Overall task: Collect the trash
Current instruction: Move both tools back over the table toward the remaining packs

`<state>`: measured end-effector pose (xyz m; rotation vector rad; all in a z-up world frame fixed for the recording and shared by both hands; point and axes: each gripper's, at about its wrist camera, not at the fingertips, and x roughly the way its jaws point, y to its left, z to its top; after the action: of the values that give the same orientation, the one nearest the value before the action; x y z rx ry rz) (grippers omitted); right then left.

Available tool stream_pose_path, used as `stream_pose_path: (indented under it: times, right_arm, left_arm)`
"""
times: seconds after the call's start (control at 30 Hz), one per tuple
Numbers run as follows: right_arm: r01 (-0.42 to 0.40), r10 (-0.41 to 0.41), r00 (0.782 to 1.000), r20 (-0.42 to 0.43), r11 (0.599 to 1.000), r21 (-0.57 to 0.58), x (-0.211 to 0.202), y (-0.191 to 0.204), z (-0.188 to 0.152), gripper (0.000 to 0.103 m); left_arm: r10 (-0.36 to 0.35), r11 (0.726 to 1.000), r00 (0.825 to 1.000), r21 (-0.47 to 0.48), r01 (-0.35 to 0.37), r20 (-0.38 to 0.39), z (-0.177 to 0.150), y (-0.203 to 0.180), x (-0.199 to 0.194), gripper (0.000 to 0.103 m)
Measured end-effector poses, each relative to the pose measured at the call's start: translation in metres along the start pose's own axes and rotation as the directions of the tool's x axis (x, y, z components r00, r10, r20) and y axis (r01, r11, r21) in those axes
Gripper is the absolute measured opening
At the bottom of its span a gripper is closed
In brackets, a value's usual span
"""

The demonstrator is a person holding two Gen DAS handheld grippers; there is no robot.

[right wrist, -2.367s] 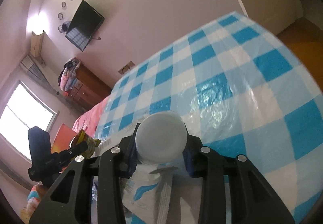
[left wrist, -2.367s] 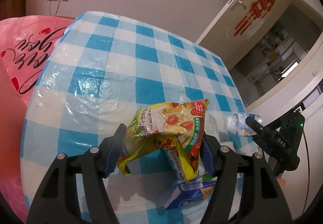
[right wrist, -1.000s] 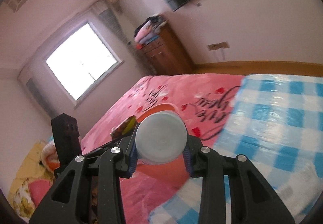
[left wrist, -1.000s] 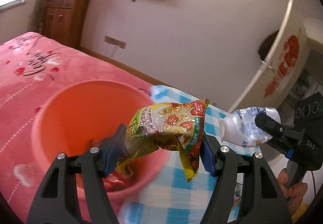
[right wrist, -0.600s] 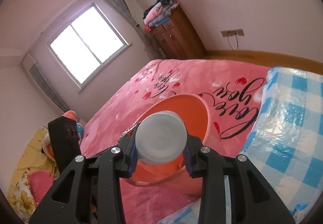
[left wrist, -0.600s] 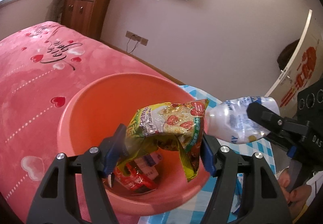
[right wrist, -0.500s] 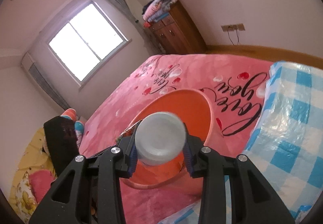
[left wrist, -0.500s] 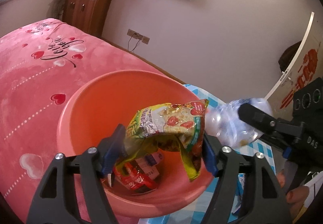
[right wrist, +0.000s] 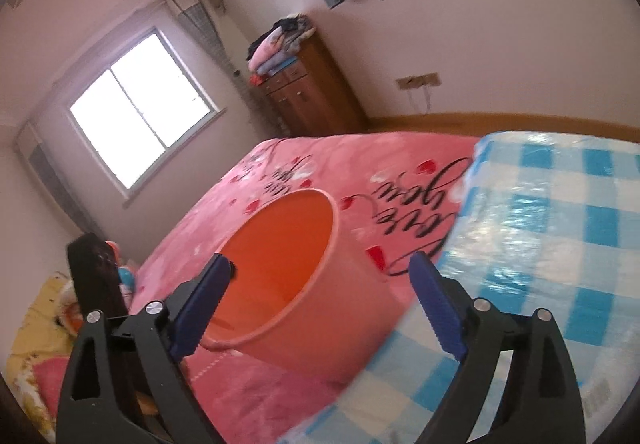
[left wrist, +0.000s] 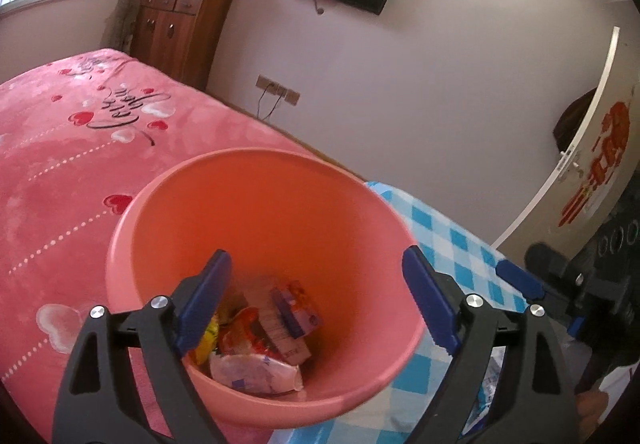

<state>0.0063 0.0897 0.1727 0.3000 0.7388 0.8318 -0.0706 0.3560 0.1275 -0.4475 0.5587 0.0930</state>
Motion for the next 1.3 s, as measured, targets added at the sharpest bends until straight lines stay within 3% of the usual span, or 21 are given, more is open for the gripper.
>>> stream_pose_path:
  times: [0.27,0.57,0.87,1.1,1.3]
  right_arm:
    - [0.129,-0.12,0.987,0.107,0.988,-0.085,-0.04,-0.011,-0.025,0.091]
    - [0.253,-0.225,0.947,0.229,0.962,-0.101,-0.093,-0.033,-0.052,0.098]
    - [0.328,-0.312,0.912,0.267,0.944,-0.018,-0.134,-0.066,-0.072,0.098]
    - [0.364,-0.359,0.891,0.277,0.931,0.037,-0.164,-0.09,-0.089,0.098]
    - [0.392,-0.397,0.871,0.288,0.917,0.077,-0.185,-0.107,-0.099,0.098]
  left_arm:
    - [-0.059,0.998,0.991,0.02,0.057,0.116,-0.016,-0.025,-0.019,0.089]
    - [-0.122,0.992,0.961,0.067,0.108,0.248,-0.032,-0.053,-0.041,0.093]
    - [-0.165,0.974,0.959,0.194,0.121,0.23,-0.056,-0.1,-0.052,0.093]
    - [-0.239,0.95,0.95,0.251,0.186,0.203,-0.073,-0.132,-0.056,0.093]
    - [-0.247,0.929,0.96,0.313,0.196,0.131,-0.092,-0.16,-0.049,0.093]
